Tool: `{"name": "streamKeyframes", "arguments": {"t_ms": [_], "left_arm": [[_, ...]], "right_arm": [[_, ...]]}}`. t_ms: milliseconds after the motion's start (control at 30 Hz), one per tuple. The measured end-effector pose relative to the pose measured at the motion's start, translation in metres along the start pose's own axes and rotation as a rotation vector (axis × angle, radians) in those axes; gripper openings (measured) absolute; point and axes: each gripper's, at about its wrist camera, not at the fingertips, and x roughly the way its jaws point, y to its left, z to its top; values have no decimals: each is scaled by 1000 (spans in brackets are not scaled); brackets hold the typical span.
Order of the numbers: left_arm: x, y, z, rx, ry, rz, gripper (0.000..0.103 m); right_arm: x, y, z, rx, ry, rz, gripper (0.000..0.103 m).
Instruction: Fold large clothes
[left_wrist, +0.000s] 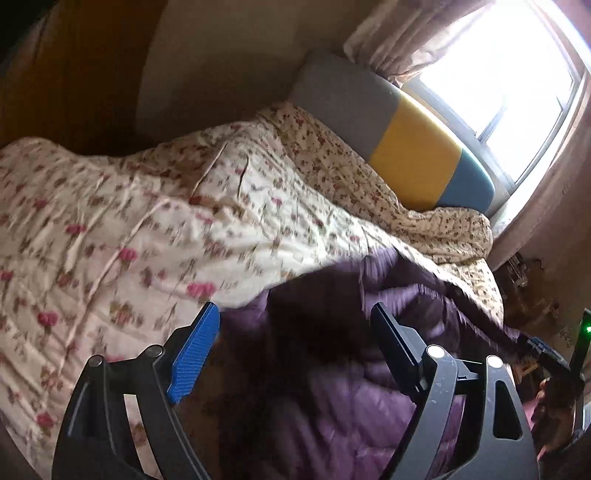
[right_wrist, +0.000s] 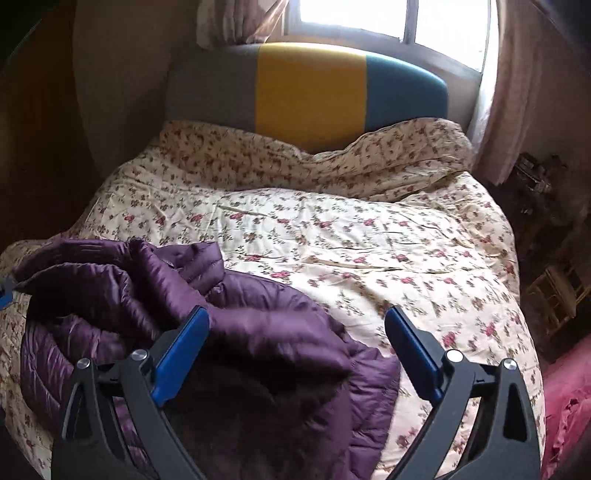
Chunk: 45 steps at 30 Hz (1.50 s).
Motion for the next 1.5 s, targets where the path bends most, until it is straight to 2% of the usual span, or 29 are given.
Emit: {"name": "streamKeyframes", "arguments": {"t_ms": [100, 167, 333, 400, 433, 467, 500, 533, 567, 600, 633, 700, 967, 1233, 1433, 1500], "left_arm": [[-5, 17, -21, -17, 26, -3, 83], [-7, 30, -41, -54, 64, -42, 83], [-5, 42, -82, -108, 145, -124, 83], [-2, 41, -91, -108, 163, -136, 83], [-1, 39, -96, -110, 171, -148, 83], [1, 38, -99, -114, 174, -159, 82], [2, 37, -101, -116, 175, -167, 66], [3, 34, -103, -105, 180, -177, 46], [3, 32, -104, -100, 183, -184, 38], [2, 30, -104, -95, 182, -188, 27], [-1, 27, -105, -83, 177, -190, 19], [-7, 25, -105, -71, 169, -193, 14], [-50, 25, -123, -43, 169, -214, 10], [-115, 36, -180, -34, 185, -228, 10], [-162, 40, -224, -13, 191, -226, 10], [-174, 39, -236, 10, 200, -209, 11]], "right_arm": [[-13, -12, -21, -1, -2, -13, 100], [-15, -16, -37, -13, 30, -2, 100], [0, -18, -97, -46, 173, 18, 100], [10, -20, -118, -32, 231, 44, 96], [14, -19, -126, -25, 251, 62, 91], [19, -16, -133, -25, 275, 84, 74], [20, -15, -135, -31, 278, 75, 63], [19, -12, -136, -40, 269, 69, 55], [18, -10, -136, -41, 269, 68, 35], [16, -9, -135, -46, 268, 64, 22], [12, -9, -133, -56, 263, 60, 16], [3, -9, -132, -76, 253, 58, 8], [-41, -7, -150, -151, 248, 63, 7], [-100, 6, -213, -232, 266, 68, 7], [-138, 17, -265, -349, 271, 9, 7], [-146, 22, -278, -388, 280, -13, 11]]}}
